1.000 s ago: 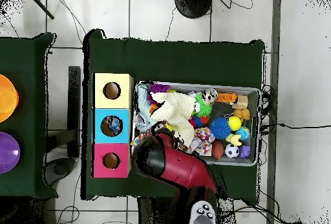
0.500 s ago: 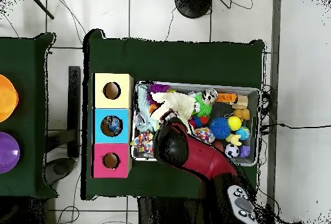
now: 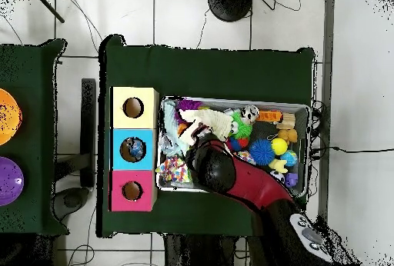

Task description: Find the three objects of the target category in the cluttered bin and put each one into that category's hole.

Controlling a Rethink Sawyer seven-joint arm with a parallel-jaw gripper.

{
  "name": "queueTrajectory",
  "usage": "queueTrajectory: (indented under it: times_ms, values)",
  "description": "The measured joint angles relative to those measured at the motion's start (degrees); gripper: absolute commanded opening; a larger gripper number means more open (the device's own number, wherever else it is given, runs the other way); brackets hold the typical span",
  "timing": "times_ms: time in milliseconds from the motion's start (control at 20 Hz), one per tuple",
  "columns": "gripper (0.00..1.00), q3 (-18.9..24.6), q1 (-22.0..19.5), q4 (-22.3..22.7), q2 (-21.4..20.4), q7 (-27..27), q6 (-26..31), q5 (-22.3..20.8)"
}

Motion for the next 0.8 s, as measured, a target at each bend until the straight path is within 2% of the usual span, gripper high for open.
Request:
queueTrajectory:
  times_ms: [500, 800]
  values:
    - [1.00, 4.07, -1.58, 2.57, -3.15, 0.00, 2.39, -0.02]
    - [1.00, 7.73, -4.31, 4.35, -3.89, 0.00, 3.56, -0.14]
